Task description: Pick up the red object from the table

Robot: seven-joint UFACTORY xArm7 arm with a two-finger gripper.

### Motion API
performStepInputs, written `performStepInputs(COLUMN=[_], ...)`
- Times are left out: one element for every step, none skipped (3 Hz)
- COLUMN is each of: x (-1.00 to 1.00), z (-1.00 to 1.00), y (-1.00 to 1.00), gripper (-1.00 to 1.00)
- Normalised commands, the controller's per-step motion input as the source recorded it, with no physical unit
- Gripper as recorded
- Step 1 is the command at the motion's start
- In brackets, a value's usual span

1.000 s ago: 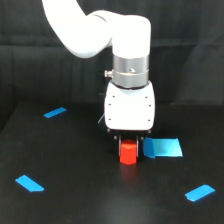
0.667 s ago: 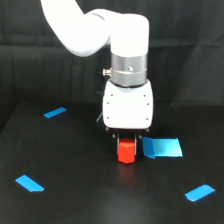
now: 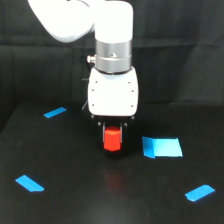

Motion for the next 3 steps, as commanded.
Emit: performStepInputs(x=[-0.26,-0.13,0.01], z=[1.0,1.0,1.0], y=[-0.09,0.0,-0.07], gripper=[-0.98,-1.0,-0.92])
